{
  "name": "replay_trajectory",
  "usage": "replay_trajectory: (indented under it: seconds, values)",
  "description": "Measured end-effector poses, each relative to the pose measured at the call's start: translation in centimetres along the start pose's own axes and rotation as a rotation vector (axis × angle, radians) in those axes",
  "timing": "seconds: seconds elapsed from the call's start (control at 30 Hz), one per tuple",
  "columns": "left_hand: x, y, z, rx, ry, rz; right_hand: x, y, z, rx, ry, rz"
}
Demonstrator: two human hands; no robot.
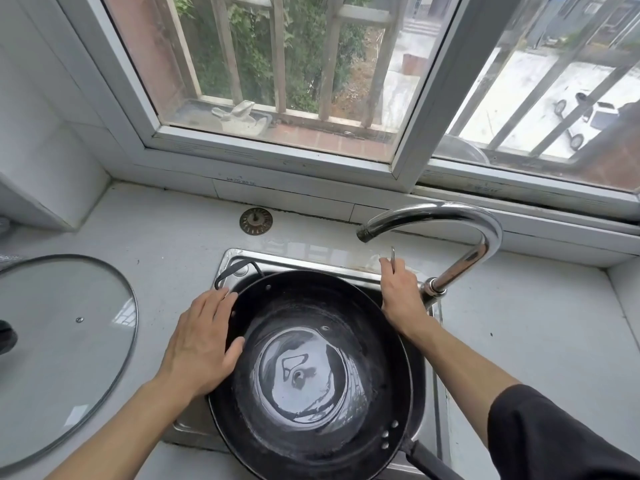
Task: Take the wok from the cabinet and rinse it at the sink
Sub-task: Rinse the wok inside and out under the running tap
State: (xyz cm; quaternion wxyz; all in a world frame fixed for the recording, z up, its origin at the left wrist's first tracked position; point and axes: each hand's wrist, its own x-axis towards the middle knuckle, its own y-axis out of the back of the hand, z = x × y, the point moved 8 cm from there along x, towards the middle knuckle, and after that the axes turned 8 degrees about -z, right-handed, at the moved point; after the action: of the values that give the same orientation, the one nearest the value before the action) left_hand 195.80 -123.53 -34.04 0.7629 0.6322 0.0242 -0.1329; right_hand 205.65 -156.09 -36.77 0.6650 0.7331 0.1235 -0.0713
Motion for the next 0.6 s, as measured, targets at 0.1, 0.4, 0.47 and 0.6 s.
replay_trajectory:
  seconds: [0.1, 0.4, 0.47, 0.6]
  values:
    - [0.02, 0.09, 0.16, -0.004, 0.000, 0.000, 0.02, 0.00, 0.01, -0.004, 0.008, -0.003]
    - [-0.04, -0.08, -0.04, 0.004, 0.006, 0.004, -0.12, 0.11, -0.18, -0.022, 0.036, -0.010]
    - [-0.01, -0.10, -0.04, 0.003, 0.004, 0.005, -0.07, 0.09, -0.15, -0.017, 0.036, -0.006]
    - [0.00, -0.09, -0.03, 0.007, 0.006, 0.007, -0.04, 0.00, -0.01, -0.012, 0.033, -0.005]
